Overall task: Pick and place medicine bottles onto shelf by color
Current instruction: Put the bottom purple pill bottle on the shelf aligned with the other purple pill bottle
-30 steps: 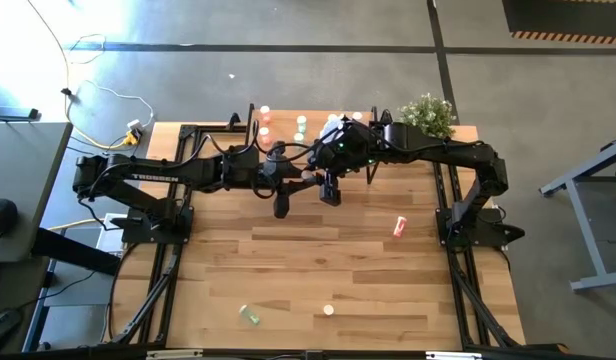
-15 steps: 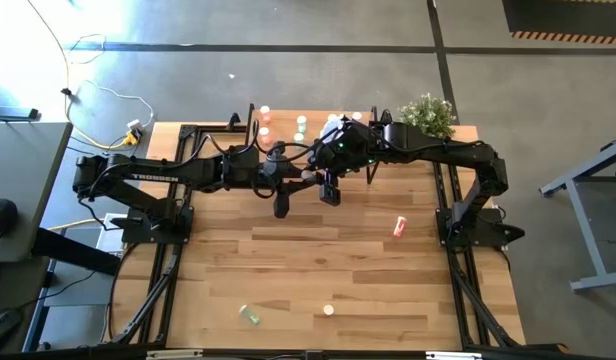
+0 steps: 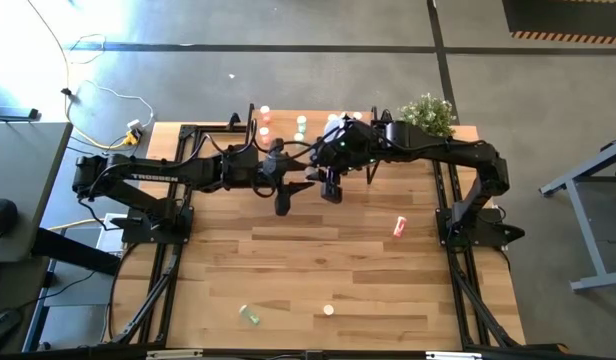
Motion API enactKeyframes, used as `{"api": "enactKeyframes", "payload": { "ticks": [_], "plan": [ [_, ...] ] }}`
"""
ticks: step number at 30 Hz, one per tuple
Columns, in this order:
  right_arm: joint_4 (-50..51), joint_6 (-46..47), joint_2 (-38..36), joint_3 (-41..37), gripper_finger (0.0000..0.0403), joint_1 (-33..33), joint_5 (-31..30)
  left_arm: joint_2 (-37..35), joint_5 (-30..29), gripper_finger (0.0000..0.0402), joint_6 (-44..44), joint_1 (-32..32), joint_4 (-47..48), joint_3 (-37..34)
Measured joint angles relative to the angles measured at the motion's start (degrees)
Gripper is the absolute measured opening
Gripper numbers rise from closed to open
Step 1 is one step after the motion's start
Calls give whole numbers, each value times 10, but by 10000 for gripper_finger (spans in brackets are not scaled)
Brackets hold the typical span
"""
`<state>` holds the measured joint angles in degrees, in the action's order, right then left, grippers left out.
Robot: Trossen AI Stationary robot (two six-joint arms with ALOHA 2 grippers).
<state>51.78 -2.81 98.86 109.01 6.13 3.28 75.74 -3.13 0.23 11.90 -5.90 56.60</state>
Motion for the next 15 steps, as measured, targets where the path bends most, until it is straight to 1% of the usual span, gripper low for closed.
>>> {"api": "enactKeyframes", "payload": {
  "ticks": [4, 8, 12, 15],
  "plan": [
    [10, 0, -15, 0, 104, 9, -10, 0, -4, 209, 0, 1, 1, 0],
    [33, 1, -37, 0, 104, 23, -21, 0, -5, 211, 1, 1, 2, 0],
    [41, 9, -66, 0, 104, 40, -22, 0, -5, 211, 27, 1, 3, 0],
    [55, 9, -87, 0, 104, 54, -40, 0, -6, 211, 40, 1, 0, 0]
  ]
}}
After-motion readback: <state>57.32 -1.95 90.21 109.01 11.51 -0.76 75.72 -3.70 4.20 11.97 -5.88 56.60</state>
